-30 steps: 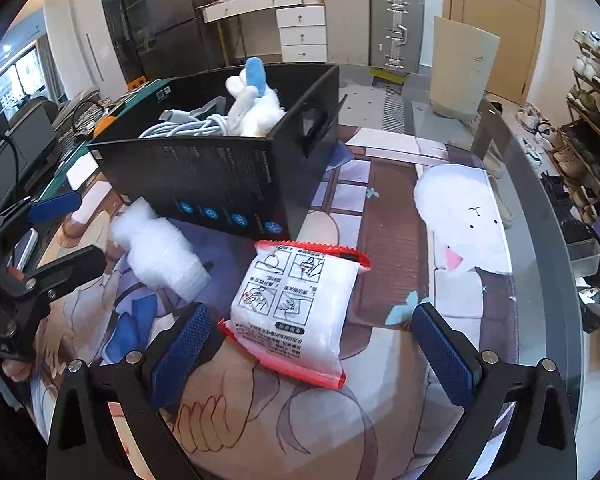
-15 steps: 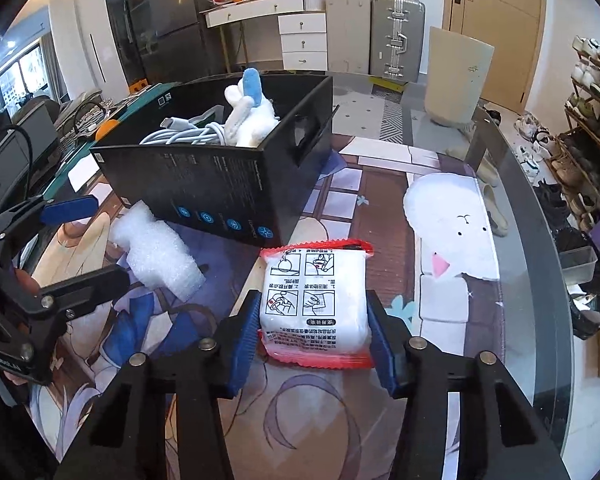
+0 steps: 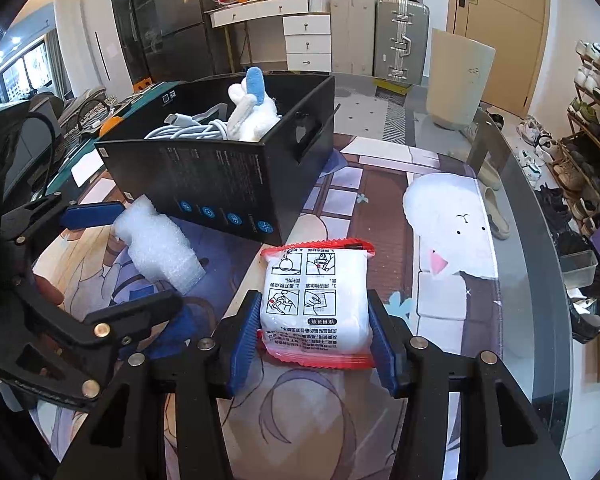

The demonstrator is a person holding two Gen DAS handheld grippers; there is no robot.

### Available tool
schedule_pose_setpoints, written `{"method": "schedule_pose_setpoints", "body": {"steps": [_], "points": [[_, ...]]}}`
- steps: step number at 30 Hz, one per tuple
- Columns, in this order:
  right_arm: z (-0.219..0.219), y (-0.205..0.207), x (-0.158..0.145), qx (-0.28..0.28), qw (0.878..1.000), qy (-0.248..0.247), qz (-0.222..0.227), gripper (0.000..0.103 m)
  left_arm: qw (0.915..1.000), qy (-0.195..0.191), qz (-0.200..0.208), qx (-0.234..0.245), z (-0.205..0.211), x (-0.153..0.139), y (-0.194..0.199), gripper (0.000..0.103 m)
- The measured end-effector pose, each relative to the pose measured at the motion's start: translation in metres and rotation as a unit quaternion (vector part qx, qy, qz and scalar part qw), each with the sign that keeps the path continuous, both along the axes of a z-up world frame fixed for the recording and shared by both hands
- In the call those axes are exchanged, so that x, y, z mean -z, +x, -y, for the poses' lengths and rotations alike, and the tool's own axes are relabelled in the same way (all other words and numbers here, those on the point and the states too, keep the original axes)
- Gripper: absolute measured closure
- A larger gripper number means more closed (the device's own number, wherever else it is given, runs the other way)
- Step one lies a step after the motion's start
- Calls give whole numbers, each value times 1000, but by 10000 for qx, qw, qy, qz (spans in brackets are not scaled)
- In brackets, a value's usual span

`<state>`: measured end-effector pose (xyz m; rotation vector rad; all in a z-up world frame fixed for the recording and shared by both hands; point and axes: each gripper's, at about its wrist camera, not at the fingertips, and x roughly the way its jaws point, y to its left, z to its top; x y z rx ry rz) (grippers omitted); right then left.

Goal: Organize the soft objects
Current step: 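Grasp the white foam piece with the left gripper while the right gripper lifts the snack packet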

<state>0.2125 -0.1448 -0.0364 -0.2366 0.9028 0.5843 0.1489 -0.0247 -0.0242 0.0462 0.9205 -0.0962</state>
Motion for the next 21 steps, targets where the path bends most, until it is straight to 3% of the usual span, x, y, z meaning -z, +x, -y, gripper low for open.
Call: {"method": "schedule_pose_setpoints", "body": {"steps": [5, 7, 13, 14, 16, 21], "points": [[0, 0, 0, -33, 10000, 18, -4, 52, 9998, 118, -141, -99, 4, 8, 8, 0], [0, 0, 0, -36, 10000, 0, 8, 52, 9997, -82, -212, -124, -1, 10, 9, 0], [-2, -2, 0, -26, 10000, -57, 35, 52, 9997, -80, -199, -143, -4, 9, 11, 0], [-2, -2, 0, -25, 10000, -55, 31, 52, 9997, -85, -194, -131, -5, 9, 11, 2], [-2, -2, 0, -31, 10000, -60, 34, 52, 9999, -90, -108, -95, -6, 7, 9, 13], [-2, -2, 0, -42, 9999, -89, 51, 52, 9999, -134, -48, 60, -4, 5, 4, 14]]}}
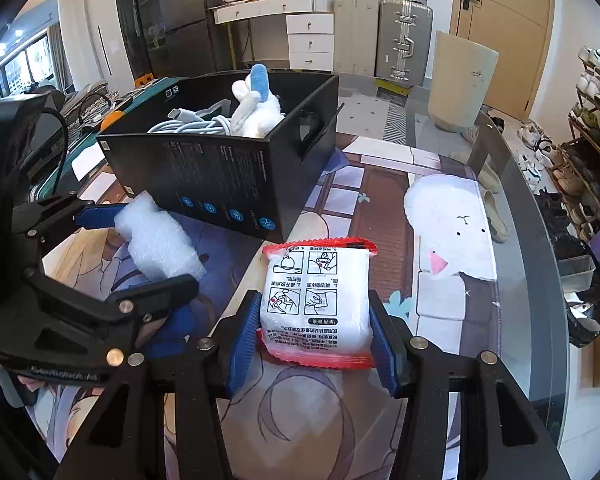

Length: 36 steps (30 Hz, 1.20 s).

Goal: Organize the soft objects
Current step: 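Grasp the white foam piece with the left gripper while the right gripper lifts the snack packet, then carry the foam and the snack packet over the box and release the packet from the right gripper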

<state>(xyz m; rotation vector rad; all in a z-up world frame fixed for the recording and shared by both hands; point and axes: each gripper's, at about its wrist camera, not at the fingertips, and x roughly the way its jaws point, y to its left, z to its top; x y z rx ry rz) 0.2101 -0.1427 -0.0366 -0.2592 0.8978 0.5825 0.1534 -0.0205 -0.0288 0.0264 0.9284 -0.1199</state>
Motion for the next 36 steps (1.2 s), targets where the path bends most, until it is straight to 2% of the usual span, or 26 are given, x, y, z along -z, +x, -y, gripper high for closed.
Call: {"method": "schedule_pose_setpoints", "body": {"steps": [6, 12, 24, 28, 36], "points": [[-4, -2, 0, -53, 9999, -87, 84, 51, 9995, 163, 253, -6, -1, -9, -16, 14], [-4, -4, -3, -120, 9999, 0, 71, 52, 9984, 96, 522, -169, -18, -25, -31, 14], [-23, -35, -37, -468, 9971, 82, 593, 52, 9948, -28, 937, -405, -43, -48, -51, 14], [-20, -43, -49, -549, 9956, 251, 718, 52, 9933, -55, 1067, -448, -48, -56, -55, 14], [-10, -52, -69, -454, 9928, 482, 1000, 52, 9908, -128, 1259, -484, -58, -73, -50, 14]]}}
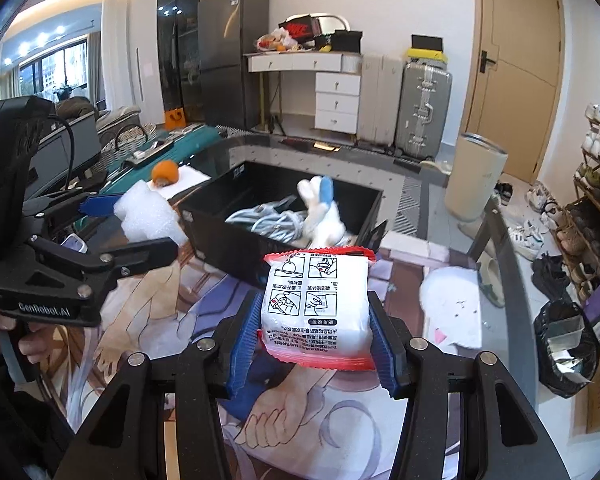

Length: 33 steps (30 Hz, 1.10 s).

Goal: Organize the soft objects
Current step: 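Carry the foam and the snack packet over the box and release the packet from the right gripper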

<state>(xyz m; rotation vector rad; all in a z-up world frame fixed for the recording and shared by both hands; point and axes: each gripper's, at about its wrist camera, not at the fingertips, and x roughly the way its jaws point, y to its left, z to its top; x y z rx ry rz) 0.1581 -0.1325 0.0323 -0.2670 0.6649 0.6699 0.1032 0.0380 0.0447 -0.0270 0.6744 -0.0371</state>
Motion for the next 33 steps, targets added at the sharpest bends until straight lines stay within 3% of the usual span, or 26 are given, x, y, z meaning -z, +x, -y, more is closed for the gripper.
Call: {"method": "schedule_pose_setpoints", "body": {"steps": [5, 16, 33], "points": [[3, 6, -9, 87, 9998, 153, 91, 52, 10000, -46, 58, -17, -8, -8, 11, 14], [-32, 48, -27, -82, 9998, -99, 166, 52, 9999, -52, 123, 0, -19, -15, 32, 14], [-86, 99, 4, -499, 9976, -463, -151, 52, 9999, -155, -35, -22, -34, -6, 66, 14]]}}
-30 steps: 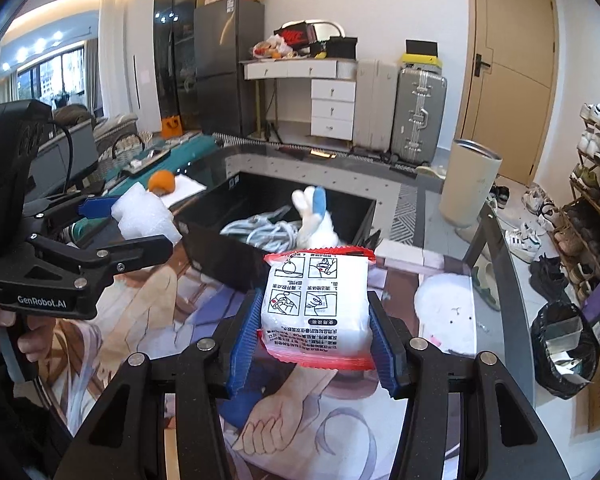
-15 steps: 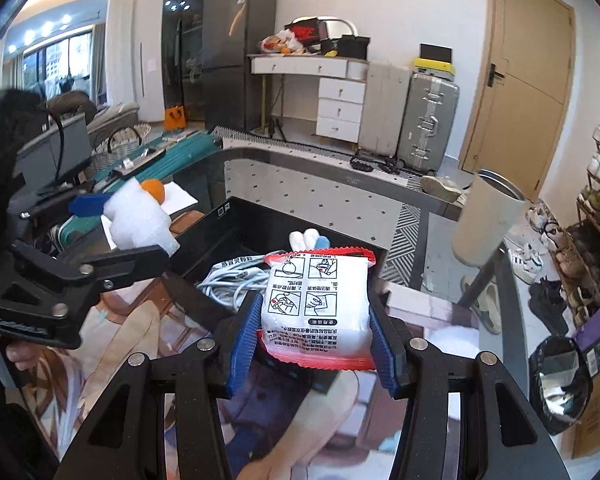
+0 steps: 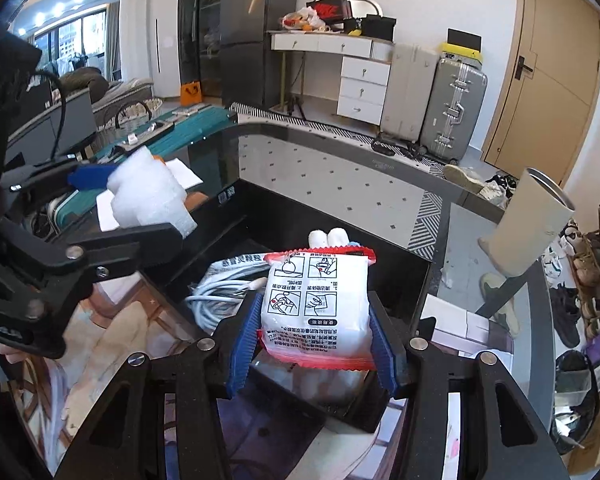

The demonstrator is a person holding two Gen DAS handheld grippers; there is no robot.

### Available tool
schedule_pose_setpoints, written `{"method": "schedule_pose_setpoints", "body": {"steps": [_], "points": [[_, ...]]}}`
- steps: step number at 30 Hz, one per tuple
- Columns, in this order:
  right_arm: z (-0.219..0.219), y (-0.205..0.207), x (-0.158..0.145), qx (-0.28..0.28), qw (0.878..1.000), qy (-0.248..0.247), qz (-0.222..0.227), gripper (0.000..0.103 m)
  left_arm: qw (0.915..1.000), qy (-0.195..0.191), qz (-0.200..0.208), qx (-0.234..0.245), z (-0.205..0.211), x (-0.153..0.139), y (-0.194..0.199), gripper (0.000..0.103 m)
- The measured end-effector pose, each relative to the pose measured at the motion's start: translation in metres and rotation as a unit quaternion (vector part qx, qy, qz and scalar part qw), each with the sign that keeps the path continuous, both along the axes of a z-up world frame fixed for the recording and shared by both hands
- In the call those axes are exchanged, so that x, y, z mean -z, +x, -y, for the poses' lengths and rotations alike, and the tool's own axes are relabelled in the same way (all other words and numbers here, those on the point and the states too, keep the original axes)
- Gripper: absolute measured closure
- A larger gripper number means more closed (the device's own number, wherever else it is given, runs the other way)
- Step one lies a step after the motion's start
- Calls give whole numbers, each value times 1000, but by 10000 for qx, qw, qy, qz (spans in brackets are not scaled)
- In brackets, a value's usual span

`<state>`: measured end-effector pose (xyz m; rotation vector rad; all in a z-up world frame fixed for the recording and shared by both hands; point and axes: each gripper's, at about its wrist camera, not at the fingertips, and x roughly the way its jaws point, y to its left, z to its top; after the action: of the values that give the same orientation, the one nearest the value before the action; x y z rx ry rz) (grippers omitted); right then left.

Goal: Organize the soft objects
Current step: 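Carry the foam and the snack packet over the box and release the packet from the right gripper, then lower the foam into the box and open the left gripper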

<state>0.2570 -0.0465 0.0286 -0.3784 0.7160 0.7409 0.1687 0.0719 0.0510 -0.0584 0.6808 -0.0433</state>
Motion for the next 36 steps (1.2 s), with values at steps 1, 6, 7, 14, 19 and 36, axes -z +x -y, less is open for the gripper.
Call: {"method": "schedule_pose_setpoints", "body": {"steps": [1, 6, 7, 14, 19, 36], "points": [[-2, 3, 3, -11, 10000, -52, -14, 52, 10000, -2, -16, 8, 0, 1, 2, 14], [-10, 15, 12, -117, 9996, -200, -170, 50, 10000, 21, -67, 47, 3, 4, 10, 14], [-10, 15, 12, -137, 9995, -217, -173, 47, 9999, 25, -84, 53, 5, 4, 12, 14], [9, 5, -2, -213, 9998, -2, -51, 25, 9998, 18, -176, 97, 6, 12, 20, 14], [25, -1, -9, -33, 9999, 54, 101, 23, 9995, 53, -270, 139, 12, 20, 30, 14], [44, -4, -10, 138, 9996, 197, 147, 23, 9993, -30, -290, 242, 22, 17, 50, 14]]}}
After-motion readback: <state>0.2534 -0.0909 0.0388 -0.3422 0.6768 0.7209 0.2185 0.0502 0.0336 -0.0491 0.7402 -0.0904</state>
